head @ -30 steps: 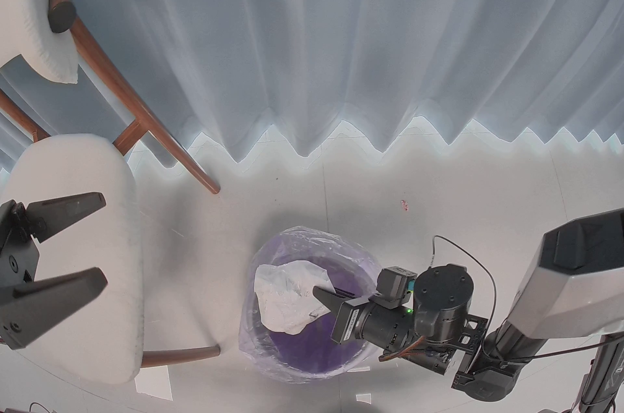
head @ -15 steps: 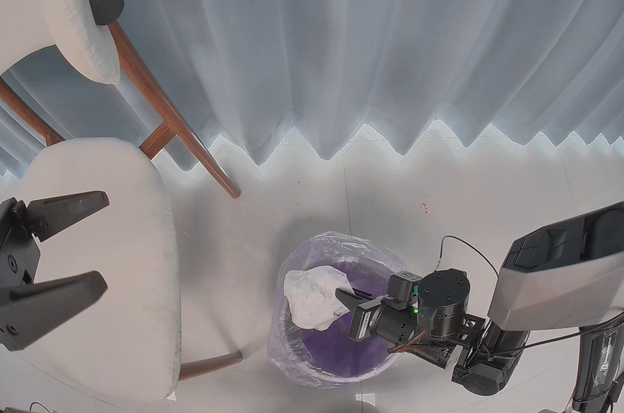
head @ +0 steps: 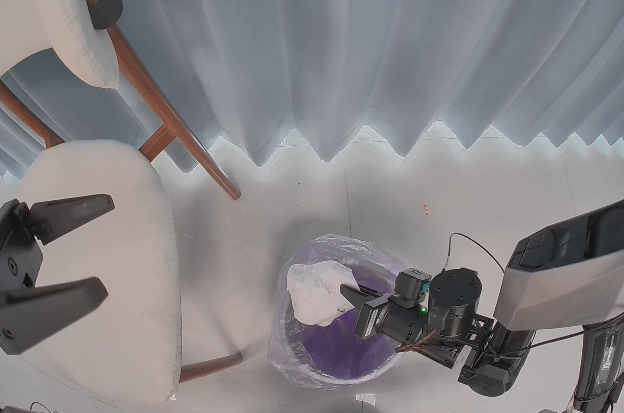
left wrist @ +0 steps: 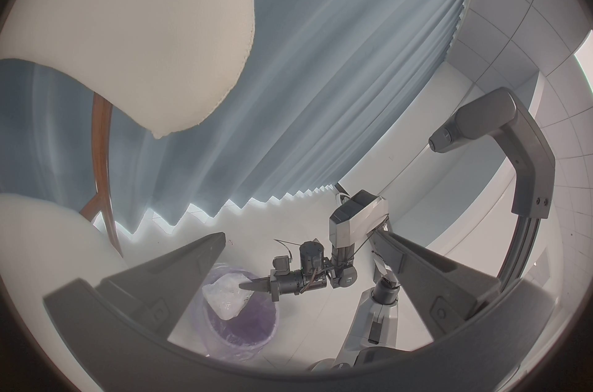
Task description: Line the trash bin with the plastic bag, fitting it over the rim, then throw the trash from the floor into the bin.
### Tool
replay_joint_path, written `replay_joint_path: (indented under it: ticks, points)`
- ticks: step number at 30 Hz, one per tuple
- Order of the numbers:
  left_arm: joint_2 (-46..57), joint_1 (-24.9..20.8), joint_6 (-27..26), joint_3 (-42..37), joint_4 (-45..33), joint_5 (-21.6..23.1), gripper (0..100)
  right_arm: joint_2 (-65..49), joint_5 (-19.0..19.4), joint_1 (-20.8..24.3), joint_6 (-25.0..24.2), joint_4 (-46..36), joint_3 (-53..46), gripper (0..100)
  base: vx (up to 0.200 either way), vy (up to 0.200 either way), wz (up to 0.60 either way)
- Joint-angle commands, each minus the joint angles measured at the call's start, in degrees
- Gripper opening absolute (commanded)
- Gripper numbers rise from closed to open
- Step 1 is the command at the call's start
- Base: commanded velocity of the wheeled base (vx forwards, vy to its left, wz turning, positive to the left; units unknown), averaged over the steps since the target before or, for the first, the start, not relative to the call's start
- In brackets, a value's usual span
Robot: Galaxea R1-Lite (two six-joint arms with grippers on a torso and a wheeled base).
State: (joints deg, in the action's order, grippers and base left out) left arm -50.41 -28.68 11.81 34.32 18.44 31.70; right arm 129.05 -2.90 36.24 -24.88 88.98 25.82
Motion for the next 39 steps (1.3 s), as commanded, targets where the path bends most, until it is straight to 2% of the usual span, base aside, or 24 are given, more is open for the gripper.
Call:
replay_joint_path:
  ticks: [1, 6, 17, 31, 39]
  points:
    - [-0.22, -0.06, 0.4, 0.93, -0.08, 0.12, 100, -0.03, 0.0, 0.14, -0.08, 0.32, 0.02, 0, 0.0, 0.0, 0.0]
    - [-1.36, -0.06, 4.89, 2.42, -0.16, 0.38, 100, -0.03, 0.0, 0.14, -0.26, 0.67, 0.64, 0, -0.16, -0.16, 0.0]
    - [-1.1, -0.06, 4.45, 2.07, 0.28, 0.38, 100, 0.5, -0.26, -0.3, -0.43, 0.67, 3.18, 0, -0.2, -0.2, 0.0]
    - [-0.04, -0.06, 3.66, 1.89, 0.36, 0.47, 100, 5.95, -6.5, 1.73, 0.1, 0.85, 11.71, 0, 0.0, 0.0, 0.0]
    - [0.05, -0.06, 3.66, 1.63, 0.36, 0.56, 100, 6.3, -7.21, 3.4, 0.1, 0.85, 11.36, 0, 0.0, 0.0, 0.0]
